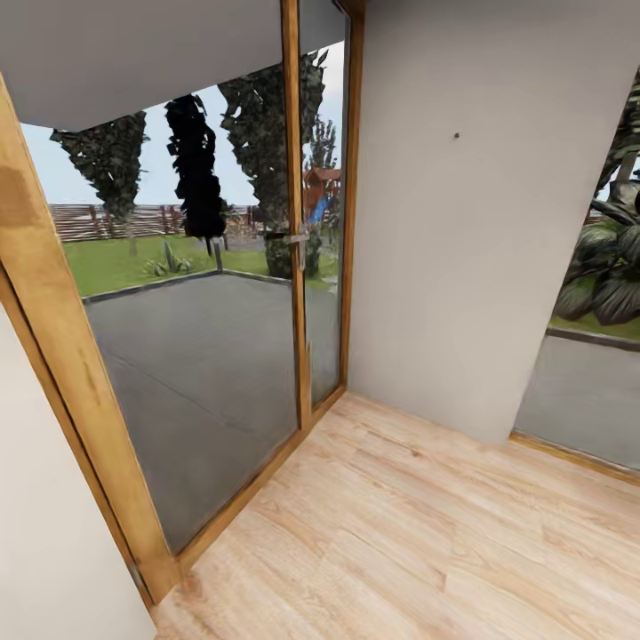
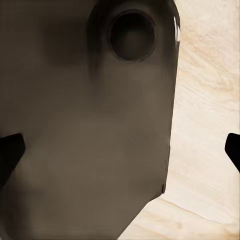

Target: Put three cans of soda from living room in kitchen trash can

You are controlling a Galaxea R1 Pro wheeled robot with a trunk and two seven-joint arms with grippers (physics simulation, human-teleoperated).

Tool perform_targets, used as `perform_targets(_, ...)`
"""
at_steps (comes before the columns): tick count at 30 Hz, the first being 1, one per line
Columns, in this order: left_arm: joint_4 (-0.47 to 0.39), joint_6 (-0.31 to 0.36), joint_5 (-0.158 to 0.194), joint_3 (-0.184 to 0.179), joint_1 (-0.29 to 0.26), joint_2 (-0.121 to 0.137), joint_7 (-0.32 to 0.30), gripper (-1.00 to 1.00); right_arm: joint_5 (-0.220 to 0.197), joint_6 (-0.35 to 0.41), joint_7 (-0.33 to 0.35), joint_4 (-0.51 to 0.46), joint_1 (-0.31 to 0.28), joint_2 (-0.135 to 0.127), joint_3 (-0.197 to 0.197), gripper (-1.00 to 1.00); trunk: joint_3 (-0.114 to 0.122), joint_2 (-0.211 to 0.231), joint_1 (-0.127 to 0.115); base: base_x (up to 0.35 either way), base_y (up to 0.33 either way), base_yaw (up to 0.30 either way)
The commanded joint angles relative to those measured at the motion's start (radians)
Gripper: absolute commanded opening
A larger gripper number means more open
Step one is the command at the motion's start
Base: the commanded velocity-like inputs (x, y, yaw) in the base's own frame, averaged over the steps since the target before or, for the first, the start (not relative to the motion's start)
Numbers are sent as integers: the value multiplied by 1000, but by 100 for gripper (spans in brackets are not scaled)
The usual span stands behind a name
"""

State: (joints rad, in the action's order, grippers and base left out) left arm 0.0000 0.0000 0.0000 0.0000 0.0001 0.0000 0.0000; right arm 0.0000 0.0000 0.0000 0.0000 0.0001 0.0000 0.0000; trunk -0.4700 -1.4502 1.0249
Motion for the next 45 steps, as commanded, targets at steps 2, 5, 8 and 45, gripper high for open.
perform_targets(2, 2, 1, -1, 4, 0, 1, -6, 100, -1, 6, 3, 5, -3, 4, -5, 100, 0, 0, 0, 0, 0, 0)
perform_targets(5, 2, 1, -1, 5, 0, 1, -13, 100, -1, 14, 4, 5, -3, 4, -4, 100, 0, 0, 0, 0, 0, 0)
perform_targets(8, 2, 1, -1, 5, 0, 1, -13, 100, -1, 14, 4, 5, -3, 4, -4, 100, 0, 0, 0, 0, 0, 0)
perform_targets(45, -348, -180, -1, 6, -19, 34, -18, 100, 9, -211, 149, -312, -8, -76, -1, 100, 0, 0, 0, 0, 0, 0)
